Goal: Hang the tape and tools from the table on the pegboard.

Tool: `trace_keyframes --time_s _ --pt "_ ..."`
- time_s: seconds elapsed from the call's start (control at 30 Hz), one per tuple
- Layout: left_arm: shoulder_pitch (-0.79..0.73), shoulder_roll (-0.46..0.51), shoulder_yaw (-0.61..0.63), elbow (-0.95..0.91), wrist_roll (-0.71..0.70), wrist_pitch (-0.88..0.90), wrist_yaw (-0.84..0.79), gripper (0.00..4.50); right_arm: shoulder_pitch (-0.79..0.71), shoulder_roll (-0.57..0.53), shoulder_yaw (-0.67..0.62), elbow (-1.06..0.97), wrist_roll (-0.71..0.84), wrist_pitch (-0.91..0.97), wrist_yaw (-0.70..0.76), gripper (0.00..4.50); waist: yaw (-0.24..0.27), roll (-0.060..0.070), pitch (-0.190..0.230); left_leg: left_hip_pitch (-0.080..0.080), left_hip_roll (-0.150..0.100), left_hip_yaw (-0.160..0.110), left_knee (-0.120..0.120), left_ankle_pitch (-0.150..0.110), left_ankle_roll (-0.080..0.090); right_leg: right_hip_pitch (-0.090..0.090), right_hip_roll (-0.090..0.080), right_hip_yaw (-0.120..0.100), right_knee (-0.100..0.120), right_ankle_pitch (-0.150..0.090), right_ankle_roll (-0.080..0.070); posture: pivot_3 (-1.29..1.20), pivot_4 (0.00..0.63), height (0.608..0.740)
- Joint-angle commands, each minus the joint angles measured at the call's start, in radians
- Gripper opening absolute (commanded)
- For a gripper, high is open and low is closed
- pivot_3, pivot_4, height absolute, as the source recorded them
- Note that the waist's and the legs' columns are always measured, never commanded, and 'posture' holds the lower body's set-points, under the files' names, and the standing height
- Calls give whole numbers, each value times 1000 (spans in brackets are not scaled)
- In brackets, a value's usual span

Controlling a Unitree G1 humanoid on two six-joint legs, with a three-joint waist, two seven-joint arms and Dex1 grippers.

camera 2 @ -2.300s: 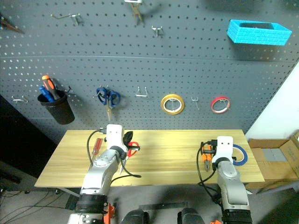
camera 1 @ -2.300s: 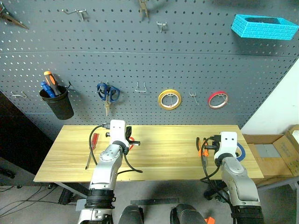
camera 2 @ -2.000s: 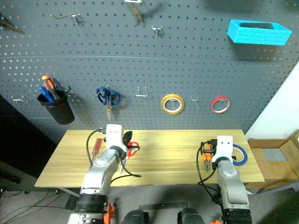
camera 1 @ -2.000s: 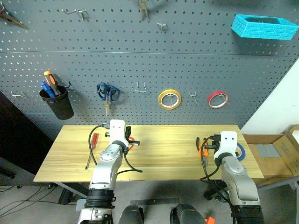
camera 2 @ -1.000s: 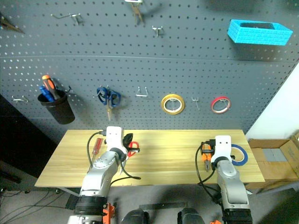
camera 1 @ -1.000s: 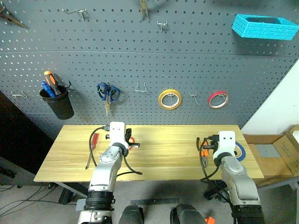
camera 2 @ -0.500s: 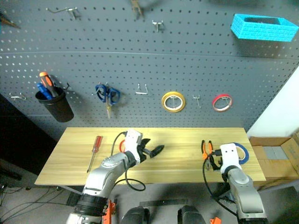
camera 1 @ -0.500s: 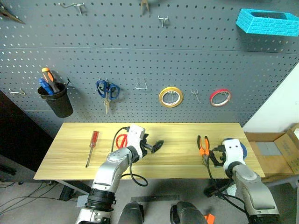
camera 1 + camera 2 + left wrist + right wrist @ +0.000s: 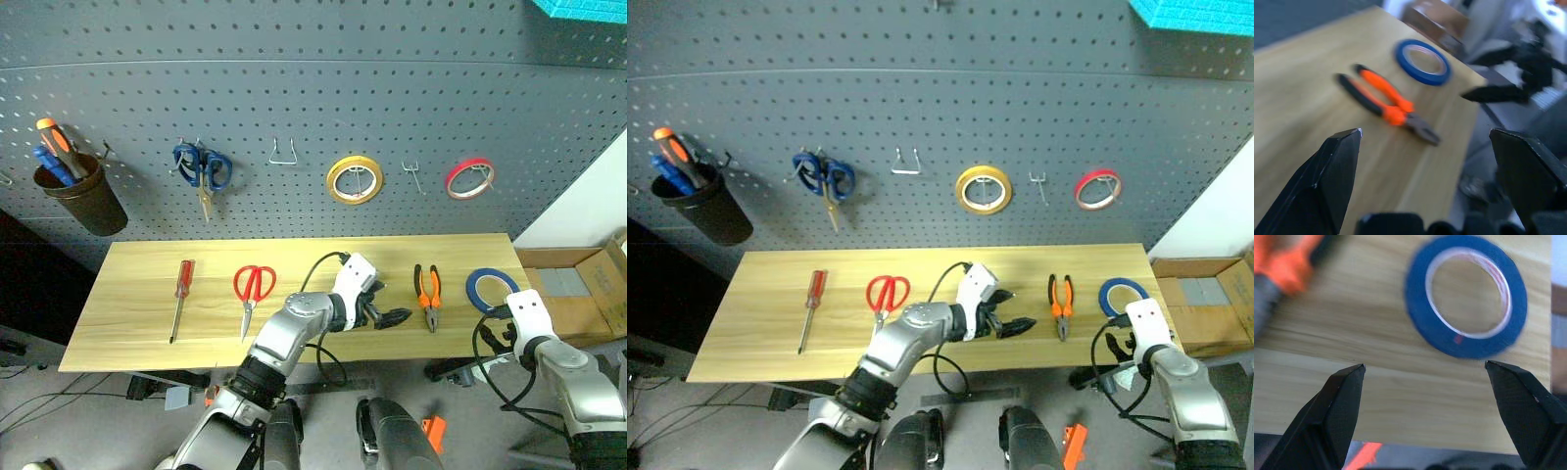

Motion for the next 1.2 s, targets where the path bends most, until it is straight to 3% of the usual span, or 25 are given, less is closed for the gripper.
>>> trace_keyframes --time_s 0.03,0.37,0.73,0.97,1.13,1.2 --pt "-23 -50 -57 75 49 -97 -21 4457 -46 -37 -26 77 -4 -39 20 4054 -4 1 18 0 0 0 0 0 0 0 0 0 0 0 0 -39 362 740" --pt "-29 -142 -92 128 88 -151 -31 4457 -160 -93 8 168 -15 -98 88 4054 -24 6 74 -9 1 1 -1 0 0 -6 -1 1 -6 -2 10 -67 419 740" --pt "-11 -124 -71 104 98 -147 -33 4457 -274 -71 9 330 18 -202 176 4054 -24 9 101 -10 0 3 0 0 0 -6 -3 2 -6 -2 14 -43 434 740" --pt "7 -124 -67 75 97 -130 -29 4457 -403 -70 -19 597 56 -288 250 4054 -22 10 106 -11 0 3 0 0 0 -7 -4 2 -6 -2 14 -25 434 740" --pt "11 -126 -62 63 96 -119 -26 4457 -480 -69 -64 743 108 -245 290 4054 -22 8 112 -11 0 4 0 0 -1 -7 -7 1 -6 -1 15 -25 436 740" --pt "8 -127 -59 59 95 -114 -23 4500 -502 -68 -91 777 133 -214 293 3687 -22 7 113 -10 0 3 1 0 -1 -6 -8 1 -6 -1 15 -21 434 740"
